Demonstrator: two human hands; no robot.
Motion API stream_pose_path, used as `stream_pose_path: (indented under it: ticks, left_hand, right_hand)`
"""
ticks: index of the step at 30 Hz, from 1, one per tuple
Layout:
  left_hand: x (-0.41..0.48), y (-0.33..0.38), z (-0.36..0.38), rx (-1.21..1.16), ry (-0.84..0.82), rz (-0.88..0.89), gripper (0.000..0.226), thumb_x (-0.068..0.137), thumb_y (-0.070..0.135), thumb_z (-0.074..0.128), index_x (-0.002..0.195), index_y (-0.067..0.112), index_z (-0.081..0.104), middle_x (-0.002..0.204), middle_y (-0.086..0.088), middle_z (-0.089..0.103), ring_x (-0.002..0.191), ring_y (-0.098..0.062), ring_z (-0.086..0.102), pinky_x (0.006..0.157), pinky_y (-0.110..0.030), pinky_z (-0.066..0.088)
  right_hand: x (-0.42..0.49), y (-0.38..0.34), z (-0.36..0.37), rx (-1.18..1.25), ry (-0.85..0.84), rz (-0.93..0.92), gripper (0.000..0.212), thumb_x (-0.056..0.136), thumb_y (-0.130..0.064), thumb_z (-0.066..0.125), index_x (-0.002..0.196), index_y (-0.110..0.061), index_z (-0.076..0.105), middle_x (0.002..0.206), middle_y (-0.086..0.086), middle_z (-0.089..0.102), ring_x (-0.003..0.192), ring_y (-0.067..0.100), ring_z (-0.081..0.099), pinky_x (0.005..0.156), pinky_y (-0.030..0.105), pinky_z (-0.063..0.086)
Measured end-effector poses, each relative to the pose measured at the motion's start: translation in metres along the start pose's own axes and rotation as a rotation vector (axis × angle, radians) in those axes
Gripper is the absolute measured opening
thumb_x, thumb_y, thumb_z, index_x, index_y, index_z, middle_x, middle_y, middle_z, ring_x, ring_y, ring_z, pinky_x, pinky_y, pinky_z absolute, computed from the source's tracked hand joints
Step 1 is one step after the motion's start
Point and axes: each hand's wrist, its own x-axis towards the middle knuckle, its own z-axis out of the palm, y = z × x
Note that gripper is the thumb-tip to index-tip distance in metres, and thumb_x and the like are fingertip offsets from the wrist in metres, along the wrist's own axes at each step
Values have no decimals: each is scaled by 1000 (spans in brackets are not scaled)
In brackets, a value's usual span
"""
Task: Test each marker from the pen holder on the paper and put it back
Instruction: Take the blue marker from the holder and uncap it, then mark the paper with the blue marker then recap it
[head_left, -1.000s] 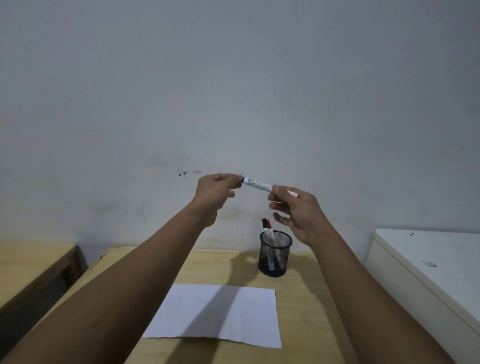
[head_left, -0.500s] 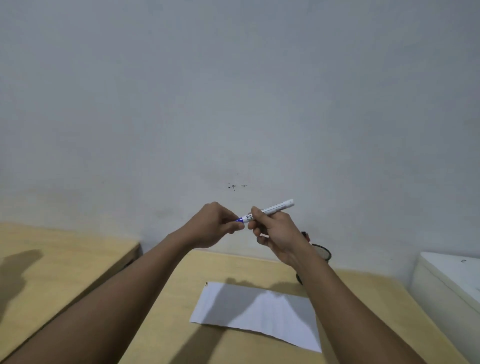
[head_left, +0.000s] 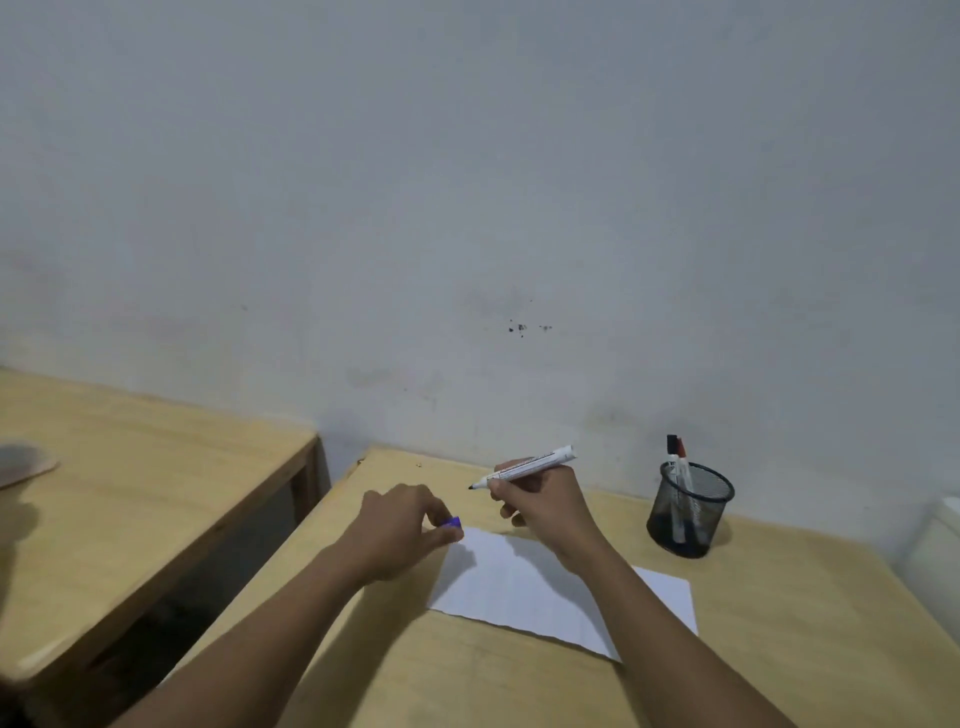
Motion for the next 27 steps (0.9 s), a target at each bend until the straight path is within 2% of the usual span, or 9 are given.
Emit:
stream_pose_path:
  ticks: [2,5,7,10,13,17,22,27]
  left_hand:
    - [-10,-4,24,28,43,-3,31,92,56,54,97,32,73,108,16,65,99,-10,53,91,-39,35]
    - [-18,-12,50,20,66,5,33,91,57,53,101,33,74,111,17,64,100,-8,48,93,-39,36]
    - [-18,-17,57,16,80,21,34,92,57,54,106,34,74,114,16,64,101,-7,46,94,-38,36]
    - [-16,-21,61,13,94,38,38,93,58,54,113,34,74,116,16,64,103,-5,45,99,-39,36]
    - [-16,-23,62,59,74,58,39,94,60,47,115,38,72,116,14,61,107,-11,44,103,-47,35]
    - [-13,-23,60,69,25,35,41,95,59,45,123,39,68,123,12,56,115,-15,41,108,-55,29]
    - [-14,-23,64,31,63,29,44,92,61,46,117,34,72,120,13,58,112,-15,42,108,-58,30]
    - [-13,-23,66,4,77,27,43,91,60,49,114,34,73,118,14,59,111,-14,42,108,-59,31]
  right_hand:
    - [2,20,8,-44,29,12,15,87,-10,78,95,2,75,74,11,73,57,18,63,55,25,50]
    - [7,43,18,-7,57,63,10,85,-8,77,83,1,73,72,24,70,58,22,61,53,30,49]
    - [12,52,23,7,47,79,14,85,-8,77,74,-5,68,65,17,65,58,24,59,54,33,47]
    - [21,61,27,-53,51,63,13,84,-9,74,77,-6,64,66,9,63,59,22,60,54,34,48]
    - [26,70,29,-110,70,58,4,84,-10,72,81,-8,70,70,3,67,61,15,62,53,28,49]
    - [28,80,29,-160,73,73,12,88,-15,71,75,-16,70,63,-5,65,52,6,57,50,22,45]
    - [33,87,28,-161,78,79,15,87,-22,73,74,-16,73,67,1,70,57,15,60,58,33,51]
    - [34,90,28,-210,77,55,18,89,-25,73,77,-12,73,70,5,71,60,15,64,59,32,53]
